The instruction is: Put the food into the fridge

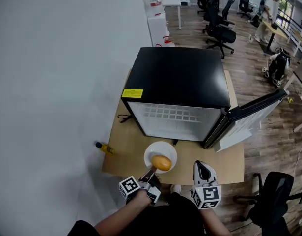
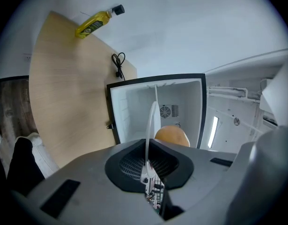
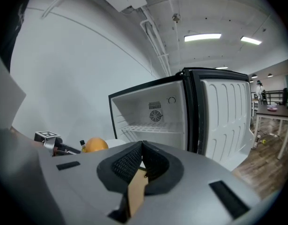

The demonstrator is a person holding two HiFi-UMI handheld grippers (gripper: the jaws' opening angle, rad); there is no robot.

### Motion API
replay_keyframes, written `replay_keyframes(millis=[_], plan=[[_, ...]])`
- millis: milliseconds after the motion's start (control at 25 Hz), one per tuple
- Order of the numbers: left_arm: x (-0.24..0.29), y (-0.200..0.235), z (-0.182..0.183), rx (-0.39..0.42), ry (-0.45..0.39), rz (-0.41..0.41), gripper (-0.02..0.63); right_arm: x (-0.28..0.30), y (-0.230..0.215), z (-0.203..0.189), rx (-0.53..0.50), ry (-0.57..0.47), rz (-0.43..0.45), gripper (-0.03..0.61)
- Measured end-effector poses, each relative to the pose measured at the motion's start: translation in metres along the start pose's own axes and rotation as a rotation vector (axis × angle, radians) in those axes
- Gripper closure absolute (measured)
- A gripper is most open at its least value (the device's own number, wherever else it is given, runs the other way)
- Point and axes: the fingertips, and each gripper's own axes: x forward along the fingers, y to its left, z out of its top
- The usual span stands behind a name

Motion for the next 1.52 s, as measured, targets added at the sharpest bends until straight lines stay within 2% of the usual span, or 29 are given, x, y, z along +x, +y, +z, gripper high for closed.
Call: replay_keyframes(millis=[200, 400, 600, 800, 960, 1520], plan=[[0.017, 0.006, 0.004, 0.039, -0.009, 0.017, 0.591, 0.017, -0.013, 0.002, 0.0, 0.011, 0.028, 0.518], [0.033, 0.014, 0.009, -0.022, -0.017, -0.002, 0.591, 0.036, -0.017, -0.013, -0.023, 0.063, 0.064, 0.518], [0.053, 0.025, 0.02, -0.004, -0.022, -0.002, 0.591, 0.054, -0.017, -0.018, 0.022, 0.024, 0.134, 0.518], [0.073, 0.036, 0.029, -0.025, -0.036, -0.01, 0.591, 0.072, -0.014, -0.028, -0.026, 0.044, 0.183, 0.518], [0.088, 0.047, 0.039, -0.007, -0.03, -0.024, 0.591, 0.085, -0.011, -0.039, -0.009, 0.049, 0.229, 0.518], [0.14, 0.094, 0.063, -0.009, -0.062, -0.009, 0.591, 0.144, -0.032, -0.07, -0.1, 0.133, 0.184, 0.518]])
